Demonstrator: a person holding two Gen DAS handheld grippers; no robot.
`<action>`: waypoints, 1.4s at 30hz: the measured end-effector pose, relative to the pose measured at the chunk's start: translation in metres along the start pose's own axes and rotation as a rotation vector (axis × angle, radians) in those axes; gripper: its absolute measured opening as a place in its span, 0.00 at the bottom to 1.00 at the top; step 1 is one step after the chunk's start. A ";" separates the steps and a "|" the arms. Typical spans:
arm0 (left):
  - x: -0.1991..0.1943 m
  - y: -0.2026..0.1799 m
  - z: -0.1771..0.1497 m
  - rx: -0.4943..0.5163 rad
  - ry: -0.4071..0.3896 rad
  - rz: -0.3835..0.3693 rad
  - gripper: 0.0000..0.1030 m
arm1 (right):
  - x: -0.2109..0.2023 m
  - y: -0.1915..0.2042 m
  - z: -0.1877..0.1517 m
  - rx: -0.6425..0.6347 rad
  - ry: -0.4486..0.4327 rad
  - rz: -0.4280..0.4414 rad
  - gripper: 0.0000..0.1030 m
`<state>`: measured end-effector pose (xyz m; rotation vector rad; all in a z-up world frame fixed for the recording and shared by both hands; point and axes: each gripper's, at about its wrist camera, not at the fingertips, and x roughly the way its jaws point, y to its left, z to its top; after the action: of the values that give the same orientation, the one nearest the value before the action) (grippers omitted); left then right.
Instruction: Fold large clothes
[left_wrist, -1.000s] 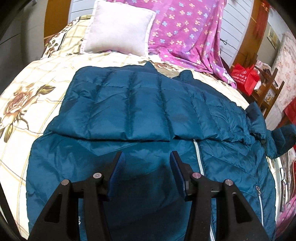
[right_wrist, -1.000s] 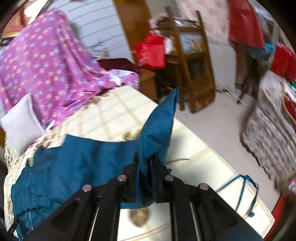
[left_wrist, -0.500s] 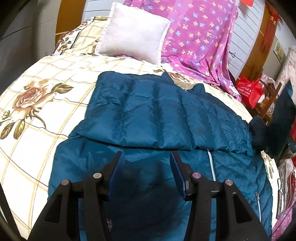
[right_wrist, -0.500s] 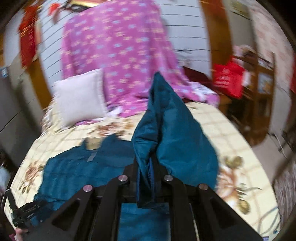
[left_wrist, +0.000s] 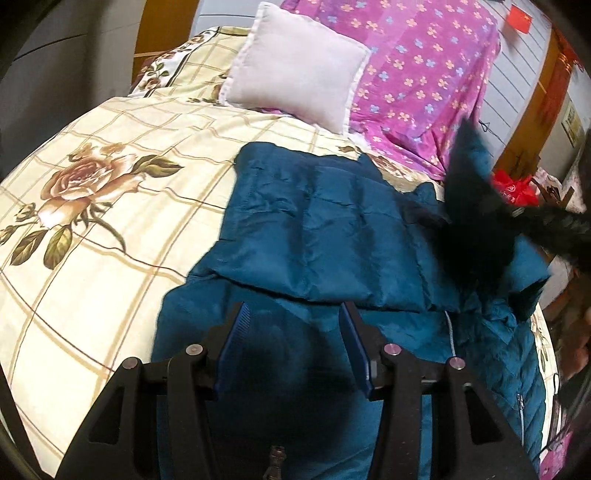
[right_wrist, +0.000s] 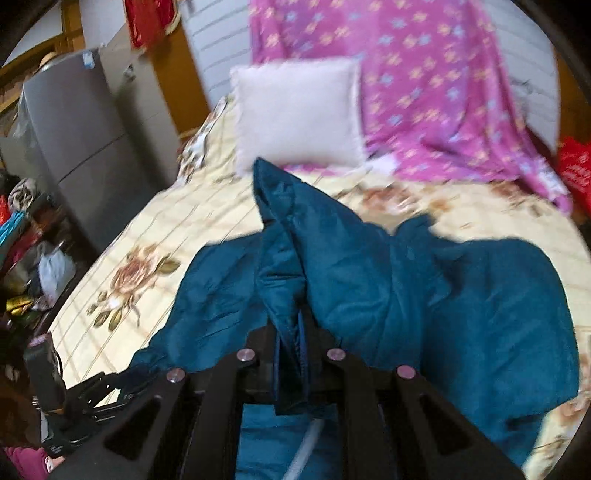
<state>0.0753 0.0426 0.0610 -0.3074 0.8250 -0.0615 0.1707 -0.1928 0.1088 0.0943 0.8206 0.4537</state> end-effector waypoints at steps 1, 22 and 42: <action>0.000 0.002 0.000 -0.004 0.001 0.001 0.38 | 0.016 0.005 -0.005 0.012 0.023 0.019 0.08; 0.008 -0.006 0.013 -0.142 0.021 -0.120 0.39 | -0.015 -0.033 -0.020 0.066 0.004 0.105 0.68; 0.079 -0.079 0.040 -0.277 0.137 -0.195 0.24 | -0.141 -0.151 -0.041 0.058 -0.081 -0.196 0.70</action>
<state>0.1637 -0.0364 0.0533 -0.6501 0.9383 -0.1528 0.1109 -0.3920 0.1386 0.0843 0.7556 0.2395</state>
